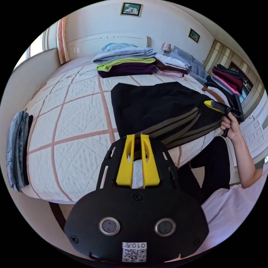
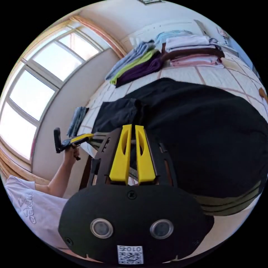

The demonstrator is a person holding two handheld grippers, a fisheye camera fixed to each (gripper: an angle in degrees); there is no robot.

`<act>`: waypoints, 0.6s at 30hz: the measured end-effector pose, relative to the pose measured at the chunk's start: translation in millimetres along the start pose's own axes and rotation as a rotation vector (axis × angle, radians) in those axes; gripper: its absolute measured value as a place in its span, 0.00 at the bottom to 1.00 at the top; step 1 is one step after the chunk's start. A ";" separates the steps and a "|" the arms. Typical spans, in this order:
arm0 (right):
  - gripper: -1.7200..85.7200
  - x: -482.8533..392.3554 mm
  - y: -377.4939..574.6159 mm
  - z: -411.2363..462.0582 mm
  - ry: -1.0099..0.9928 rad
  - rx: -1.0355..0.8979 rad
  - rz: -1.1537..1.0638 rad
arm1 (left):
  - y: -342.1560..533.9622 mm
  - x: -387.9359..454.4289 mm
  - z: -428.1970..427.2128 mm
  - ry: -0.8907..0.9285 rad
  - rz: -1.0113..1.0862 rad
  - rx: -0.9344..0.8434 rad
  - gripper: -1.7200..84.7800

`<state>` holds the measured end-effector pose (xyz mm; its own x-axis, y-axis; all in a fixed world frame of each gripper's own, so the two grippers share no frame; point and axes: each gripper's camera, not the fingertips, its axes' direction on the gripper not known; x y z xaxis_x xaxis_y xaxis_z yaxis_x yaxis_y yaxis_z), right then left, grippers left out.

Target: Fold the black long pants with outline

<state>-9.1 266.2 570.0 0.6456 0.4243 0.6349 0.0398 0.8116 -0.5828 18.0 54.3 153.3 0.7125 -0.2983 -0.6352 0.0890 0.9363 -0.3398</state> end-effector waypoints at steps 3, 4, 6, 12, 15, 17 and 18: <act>0.15 21.0 34.9 -80.9 0.211 0.273 0.103 | 17.3 3.8 -51.0 -0.067 0.005 0.133 0.03; 0.16 27.3 45.3 -95.6 0.259 0.328 0.141 | 26.4 5.5 -66.9 -0.101 0.001 0.170 0.03; 0.18 57.5 89.6 -139.7 0.378 0.492 0.307 | 37.4 6.7 -81.5 -0.123 0.004 0.194 0.02; 0.21 118.7 137.0 -140.4 0.301 0.521 0.494 | 34.4 9.7 -91.0 -0.086 0.026 0.202 0.02; 0.23 130.5 129.8 -121.8 0.331 0.496 0.501 | 18.2 13.9 -97.0 -0.038 0.052 0.227 0.02; 0.23 140.1 127.0 -109.3 0.299 0.469 0.538 | 9.3 14.4 -102.9 -0.013 0.075 0.240 0.02; 0.23 140.9 127.8 -103.2 0.295 0.484 0.550 | 8.1 14.0 -104.0 -0.010 0.080 0.240 0.02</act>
<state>165.6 388.3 532.6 0.6542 0.7468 0.1194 -0.6369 0.6291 -0.4456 -43.7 38.4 69.5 0.7303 -0.2207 -0.6465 0.1941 0.9744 -0.1134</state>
